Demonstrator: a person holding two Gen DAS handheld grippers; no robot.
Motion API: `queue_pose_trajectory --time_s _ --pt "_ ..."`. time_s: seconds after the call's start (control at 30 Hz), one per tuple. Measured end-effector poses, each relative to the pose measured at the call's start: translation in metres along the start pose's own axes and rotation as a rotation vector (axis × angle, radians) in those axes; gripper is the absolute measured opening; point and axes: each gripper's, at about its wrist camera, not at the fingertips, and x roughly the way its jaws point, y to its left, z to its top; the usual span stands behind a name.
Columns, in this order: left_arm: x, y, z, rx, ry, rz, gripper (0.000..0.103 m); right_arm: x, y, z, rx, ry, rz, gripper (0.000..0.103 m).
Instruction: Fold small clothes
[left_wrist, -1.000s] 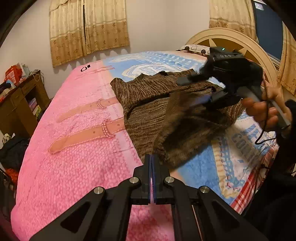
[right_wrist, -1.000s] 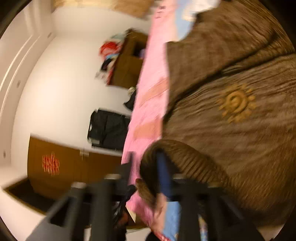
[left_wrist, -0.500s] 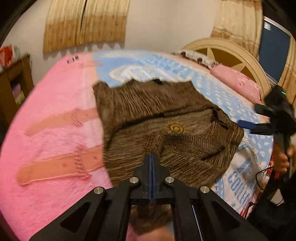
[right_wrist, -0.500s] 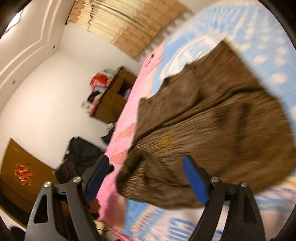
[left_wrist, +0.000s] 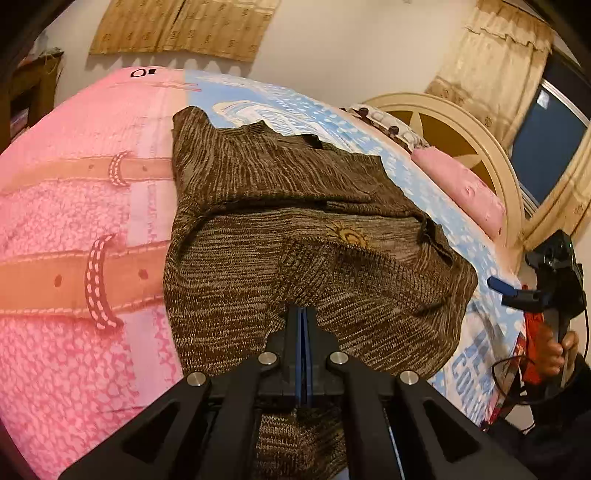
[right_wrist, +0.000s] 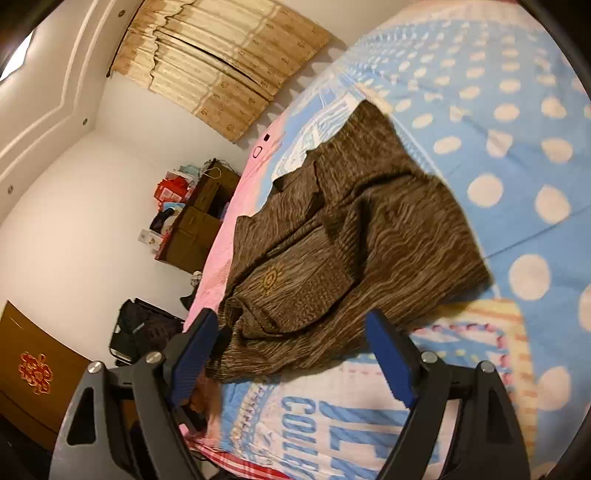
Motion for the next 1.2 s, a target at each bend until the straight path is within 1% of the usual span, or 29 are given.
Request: queue_pose_trajectory --time_s 0.1,0.13,0.17,0.2,0.23,0.27,0.33,0.43,0.53,0.57,0.63,0.7,0.8,0.83,0.87,0.9,1.0,1.03,1.07,1.1,1.13,1.17,1.2 --pt "-0.001 -0.013 0.001 0.030 -0.002 0.056 0.001 0.007 0.002 -0.003 0.005 0.020 0.021 0.085" --pt "-0.003 -0.015 0.002 0.025 0.002 0.056 0.007 0.009 0.004 -0.003 0.004 0.026 0.023 0.085" --pt "-0.007 -0.020 0.004 0.024 0.000 0.043 0.036 0.010 0.005 -0.004 0.002 0.030 0.026 0.085" --pt "-0.010 -0.023 0.004 0.033 -0.006 0.035 0.061 0.011 0.006 -0.005 -0.003 0.033 0.027 0.085" --pt "-0.013 -0.026 0.005 0.046 -0.012 0.034 0.102 0.010 0.007 -0.005 -0.010 0.032 0.024 0.085" --pt "-0.019 -0.032 0.006 0.073 -0.031 0.033 0.102 0.008 0.008 -0.004 -0.021 0.026 0.018 0.085" --pt "-0.021 -0.035 0.012 0.082 -0.040 0.044 0.102 0.003 0.009 -0.002 -0.039 0.011 0.005 0.085" --pt "-0.014 -0.035 0.019 0.103 -0.015 0.119 0.102 -0.002 0.007 0.001 -0.028 -0.003 0.007 0.085" --pt "-0.006 -0.024 0.022 0.046 -0.001 0.131 0.102 -0.005 0.005 0.003 -0.028 -0.011 -0.002 0.085" --pt "-0.003 -0.021 0.022 0.025 0.002 0.135 0.102 -0.007 0.006 0.004 -0.043 -0.021 -0.018 0.085" --pt "0.004 -0.012 0.023 -0.020 0.016 0.116 0.102 -0.011 0.010 0.007 -0.082 -0.042 -0.059 0.085" --pt "0.007 -0.004 0.021 -0.073 0.033 0.080 0.101 -0.017 0.013 0.014 -0.132 -0.066 -0.111 0.085" --pt "0.000 -0.010 0.020 -0.051 0.027 0.057 0.101 -0.022 0.024 0.029 -0.288 -0.105 -0.281 0.085" --pt "-0.002 -0.014 0.019 -0.032 0.022 0.067 0.101 -0.018 0.031 0.034 -0.376 -0.095 -0.340 0.085" --pt "-0.005 -0.017 0.018 -0.018 0.014 0.076 0.101 -0.012 0.036 0.037 -0.443 -0.079 -0.372 0.085" --pt "-0.006 -0.019 0.019 -0.014 0.007 0.076 0.101 -0.006 0.040 0.039 -0.493 -0.063 -0.391 0.085" --pt "-0.007 -0.018 0.022 -0.027 0.001 0.062 0.101 0.037 0.045 0.046 -0.675 0.039 -0.444 0.080" --pt "-0.006 -0.017 0.023 -0.031 0.006 0.075 0.101 0.047 0.043 0.048 -0.702 0.061 -0.455 0.079" --pt "-0.006 -0.016 0.025 -0.036 0.011 0.084 0.101 0.061 0.039 0.050 -0.739 0.102 -0.472 0.073" --pt "-0.007 -0.015 0.026 -0.040 0.012 0.083 0.101 0.074 0.033 0.053 -0.772 0.140 -0.493 0.063" --pt "-0.011 -0.013 0.027 -0.046 0.007 0.070 0.101 0.084 0.028 0.057 -0.788 0.173 -0.510 0.059" --pt "-0.013 -0.012 0.028 -0.047 0.002 0.063 0.101 0.094 0.019 0.063 -0.775 0.213 -0.503 0.056" --pt "-0.014 -0.012 0.029 -0.043 0.001 0.067 0.101 0.098 0.010 0.066 -0.744 0.235 -0.480 0.056"
